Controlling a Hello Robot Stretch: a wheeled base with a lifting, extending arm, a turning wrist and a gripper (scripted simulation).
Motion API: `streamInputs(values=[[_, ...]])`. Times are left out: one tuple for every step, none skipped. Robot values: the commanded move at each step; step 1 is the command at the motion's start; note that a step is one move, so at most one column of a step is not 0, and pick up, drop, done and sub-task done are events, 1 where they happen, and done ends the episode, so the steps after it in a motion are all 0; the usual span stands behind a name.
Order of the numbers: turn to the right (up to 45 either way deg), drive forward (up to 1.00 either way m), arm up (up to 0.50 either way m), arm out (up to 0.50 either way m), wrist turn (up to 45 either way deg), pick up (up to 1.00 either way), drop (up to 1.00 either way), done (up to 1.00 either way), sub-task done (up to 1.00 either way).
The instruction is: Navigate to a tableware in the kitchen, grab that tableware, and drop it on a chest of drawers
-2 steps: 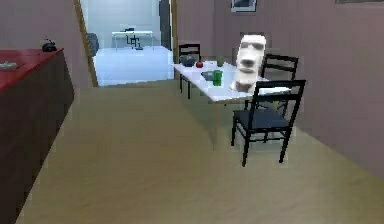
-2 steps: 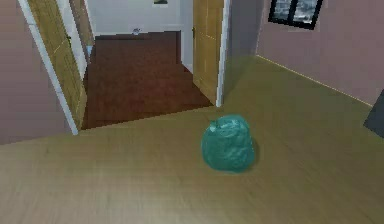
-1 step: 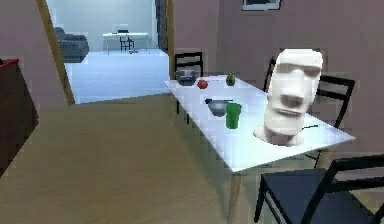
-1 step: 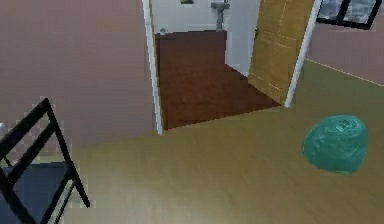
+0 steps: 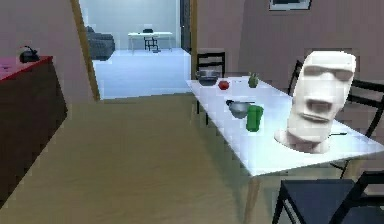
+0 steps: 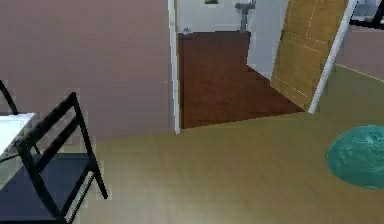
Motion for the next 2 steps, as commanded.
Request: streamInputs(values=[[0.0, 0.35, 0.0, 0.0, 0.0, 0.0, 0.0, 0.0, 0.0], [-45.0, 0.0, 0.0, 0.0, 0.0, 0.0, 0.0, 0.0, 0.0]])
